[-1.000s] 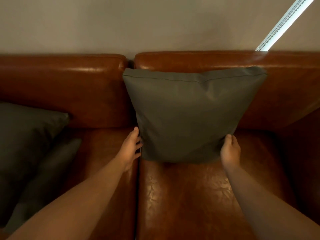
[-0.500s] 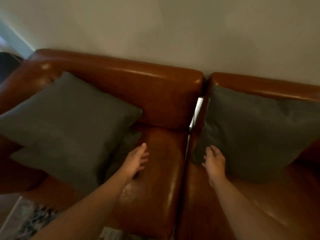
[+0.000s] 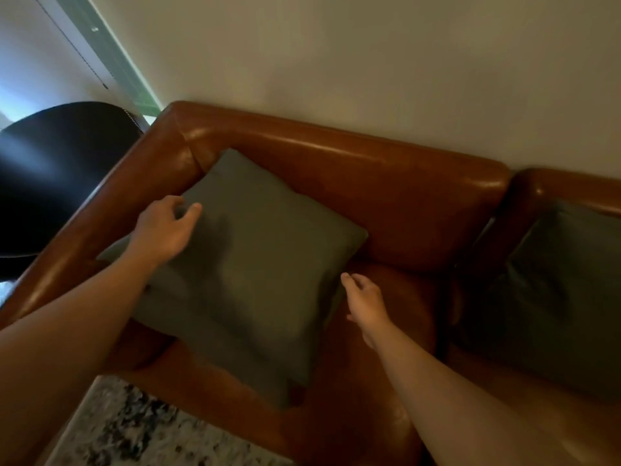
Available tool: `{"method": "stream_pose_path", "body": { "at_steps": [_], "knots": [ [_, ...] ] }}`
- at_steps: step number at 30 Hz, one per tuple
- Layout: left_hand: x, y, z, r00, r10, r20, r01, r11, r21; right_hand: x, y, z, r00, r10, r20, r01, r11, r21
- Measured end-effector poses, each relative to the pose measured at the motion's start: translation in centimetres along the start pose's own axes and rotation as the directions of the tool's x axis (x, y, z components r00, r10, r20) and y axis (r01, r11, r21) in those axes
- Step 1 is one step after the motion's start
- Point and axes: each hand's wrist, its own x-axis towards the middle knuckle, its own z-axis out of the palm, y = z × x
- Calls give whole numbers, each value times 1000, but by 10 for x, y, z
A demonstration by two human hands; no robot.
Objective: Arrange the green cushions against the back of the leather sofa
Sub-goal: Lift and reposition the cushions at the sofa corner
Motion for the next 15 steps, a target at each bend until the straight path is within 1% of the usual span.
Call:
{"method": "stream_pose_path", "body": {
  "at_steps": [2, 5, 7, 10, 15],
  "knots": [
    [28, -25, -11, 998, -49, 34, 47, 997, 61, 5, 1, 20, 998, 70, -5, -70, 997, 38],
    [56, -50, -15, 982, -145, 119, 130, 983, 132, 14, 6, 44, 985, 170, 12, -170, 973, 156],
    [70, -64, -15, 964, -195, 180, 169, 974, 151, 22, 8, 57, 981, 193, 15, -192, 960, 205],
    [85, -73, -12, 939, -229, 255, 206, 972, 114, 34, 10, 70, 977, 214, 9, -207, 936, 284],
    [88, -84, -7, 933, -242, 265, 218, 969, 117, 38, 15, 83, 972, 234, -35, -212, 926, 313]
  ]
}}
